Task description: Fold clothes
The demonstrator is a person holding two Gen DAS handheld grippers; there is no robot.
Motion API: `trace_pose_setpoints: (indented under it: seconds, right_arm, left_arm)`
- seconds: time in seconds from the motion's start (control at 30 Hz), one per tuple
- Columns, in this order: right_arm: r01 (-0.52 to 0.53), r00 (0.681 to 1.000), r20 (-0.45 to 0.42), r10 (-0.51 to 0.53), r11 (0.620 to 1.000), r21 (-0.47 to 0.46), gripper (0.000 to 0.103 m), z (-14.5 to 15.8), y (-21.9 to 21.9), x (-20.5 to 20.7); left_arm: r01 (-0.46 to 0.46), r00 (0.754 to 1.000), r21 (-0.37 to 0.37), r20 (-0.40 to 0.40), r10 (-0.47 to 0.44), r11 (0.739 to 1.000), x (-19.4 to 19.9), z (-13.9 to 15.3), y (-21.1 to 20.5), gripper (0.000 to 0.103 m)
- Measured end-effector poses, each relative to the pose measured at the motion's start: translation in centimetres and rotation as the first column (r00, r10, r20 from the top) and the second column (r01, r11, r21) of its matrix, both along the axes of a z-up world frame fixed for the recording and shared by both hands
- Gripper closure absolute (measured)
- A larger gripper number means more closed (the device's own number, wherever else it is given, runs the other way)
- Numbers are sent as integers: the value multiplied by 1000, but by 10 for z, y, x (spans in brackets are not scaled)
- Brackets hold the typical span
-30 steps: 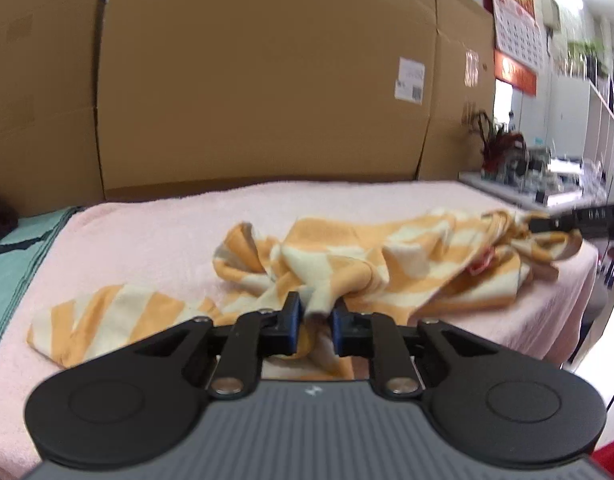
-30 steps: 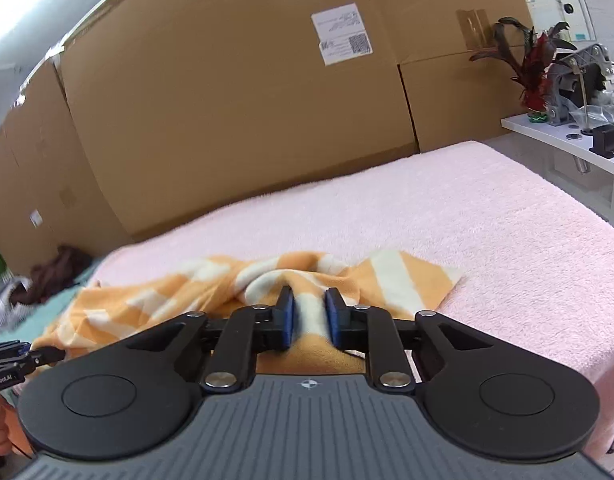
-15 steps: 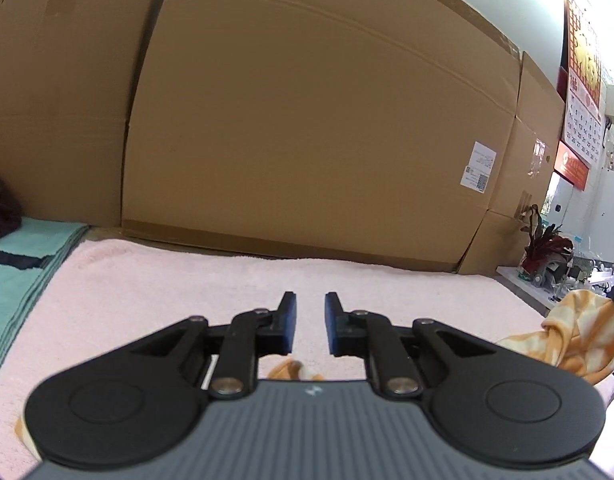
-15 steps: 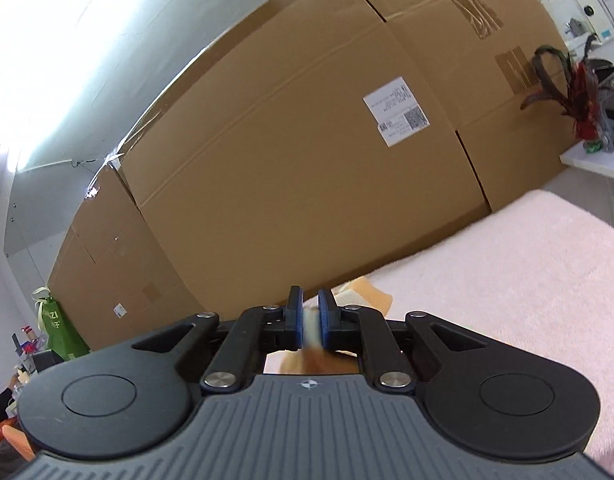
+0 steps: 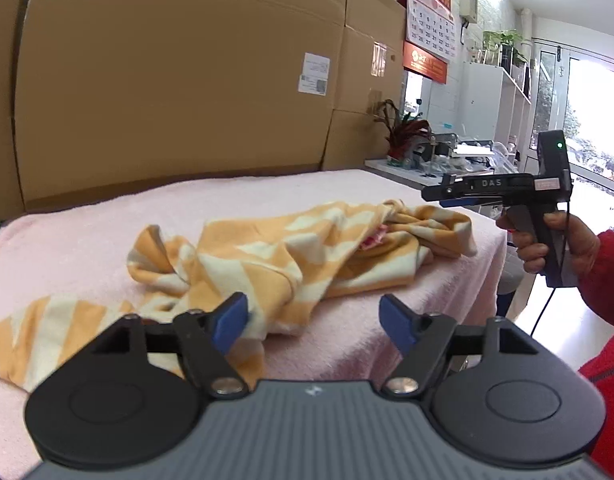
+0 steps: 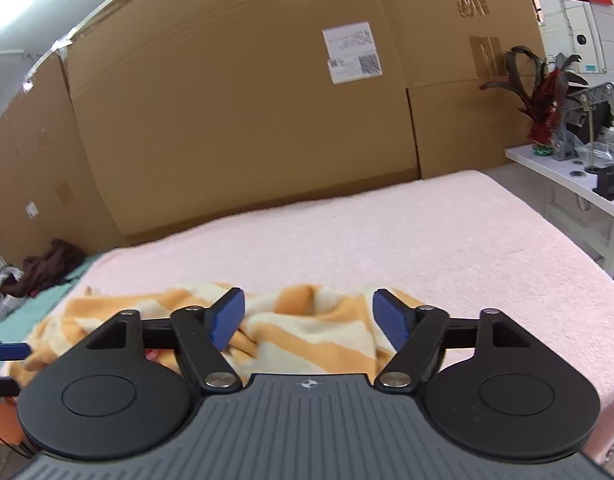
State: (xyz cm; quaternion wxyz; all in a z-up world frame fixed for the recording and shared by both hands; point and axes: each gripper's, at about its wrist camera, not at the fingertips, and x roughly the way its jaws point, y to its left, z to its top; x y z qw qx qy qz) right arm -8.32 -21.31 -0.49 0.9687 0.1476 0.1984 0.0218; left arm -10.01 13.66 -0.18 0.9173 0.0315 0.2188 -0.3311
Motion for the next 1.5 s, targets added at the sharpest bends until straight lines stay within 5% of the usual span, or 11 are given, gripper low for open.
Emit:
trace_pose_setpoints:
  seconds: [0.13,0.2,0.23,0.47,0.73,0.87,0.97,1.1,1.2,1.3,1.5]
  right_arm:
    - [4,997,-84,2,997,74,34,-16,-4,13]
    - [-20,995,-95,34,990,139,84,-19,-6,15]
    - [-38,995,-87,53,985,171,88,-19,-6,14]
    - [-287,958,108,267,912,295,93,8,19,7]
    - [-607,790,345,507,726,323,101,51,88,26]
    - [-647,757,309,576,728,229,95,58,113,35]
    - [-545,831,259,492,815,199,89,45,95,36]
    - [-398,909,199,367,906,147,65,29,72,38]
    - [-436,887,183,424,899,33,64,35,93,58]
    - [-470,864,160,477,879,-81,60,41,114,79]
    - [-524,815,94,571,797,-301,29,53,157,121]
  left_arm:
    - [-169,985,16,-30,169,986,30,-22,-1,43]
    - [-248,967,-55,-73,244,967,46,-25,14,61]
    - [-286,956,-92,-97,277,954,54,-26,22,62]
    - [-355,934,-110,-83,347,928,111,-6,13,69]
    - [-233,972,-189,-86,220,954,202,37,-34,79]
    - [-197,980,-195,-26,195,961,203,52,-38,68]
    - [-205,978,-192,-5,208,960,185,52,-16,38]
    - [-236,971,-183,-85,224,954,144,37,28,38]
    - [-205,971,-267,-180,160,942,102,25,46,38]
    - [-139,983,-295,-156,96,945,59,19,39,28]
    - [-118,968,-283,-248,46,952,49,-8,12,19]
